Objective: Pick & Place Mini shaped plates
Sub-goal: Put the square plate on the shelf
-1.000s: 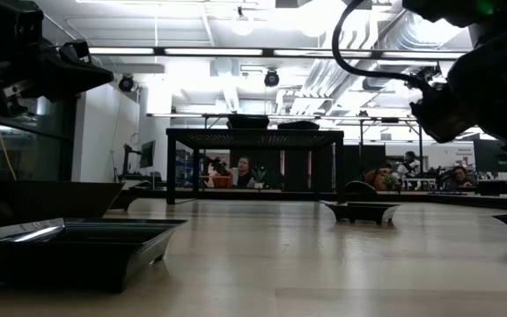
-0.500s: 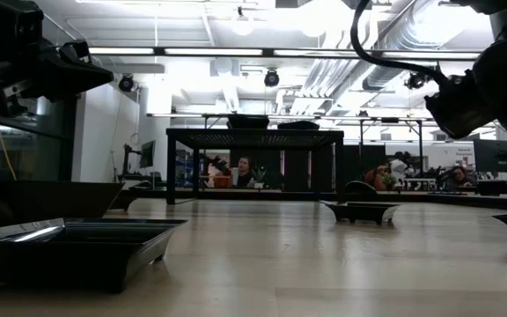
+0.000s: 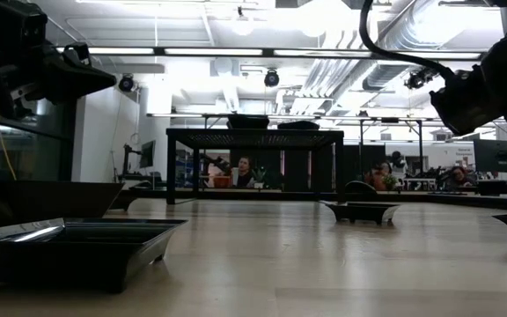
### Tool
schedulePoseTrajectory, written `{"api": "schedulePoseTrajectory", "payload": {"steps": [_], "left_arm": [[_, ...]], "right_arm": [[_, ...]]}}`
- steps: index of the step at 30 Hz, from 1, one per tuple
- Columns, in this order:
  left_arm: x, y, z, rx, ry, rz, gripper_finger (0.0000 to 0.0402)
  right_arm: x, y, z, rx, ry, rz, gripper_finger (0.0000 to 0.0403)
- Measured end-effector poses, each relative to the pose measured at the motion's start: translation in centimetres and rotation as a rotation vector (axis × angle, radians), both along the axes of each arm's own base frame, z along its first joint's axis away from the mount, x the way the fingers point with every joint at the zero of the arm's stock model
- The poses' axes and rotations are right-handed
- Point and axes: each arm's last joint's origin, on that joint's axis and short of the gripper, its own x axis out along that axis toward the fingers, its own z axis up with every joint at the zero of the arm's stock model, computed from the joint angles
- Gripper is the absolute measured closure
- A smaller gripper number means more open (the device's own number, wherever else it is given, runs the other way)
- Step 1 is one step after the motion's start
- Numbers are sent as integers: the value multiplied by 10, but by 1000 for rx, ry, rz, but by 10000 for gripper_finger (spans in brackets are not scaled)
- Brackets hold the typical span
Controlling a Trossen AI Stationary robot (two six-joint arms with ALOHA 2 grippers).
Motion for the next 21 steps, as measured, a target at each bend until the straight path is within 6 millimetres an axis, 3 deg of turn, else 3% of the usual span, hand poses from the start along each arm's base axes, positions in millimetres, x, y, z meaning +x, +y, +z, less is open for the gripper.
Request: {"api": "schedulePoseTrajectory", "payload": {"steps": [16, 21], "left_arm": [[0, 0, 0, 0, 0, 0, 399], [0, 0, 0, 0, 0, 0, 399]], "right_arm": [[0, 0, 0, 8, -1, 1, 396], [1, 1, 1, 18, -12, -5, 400]]}}
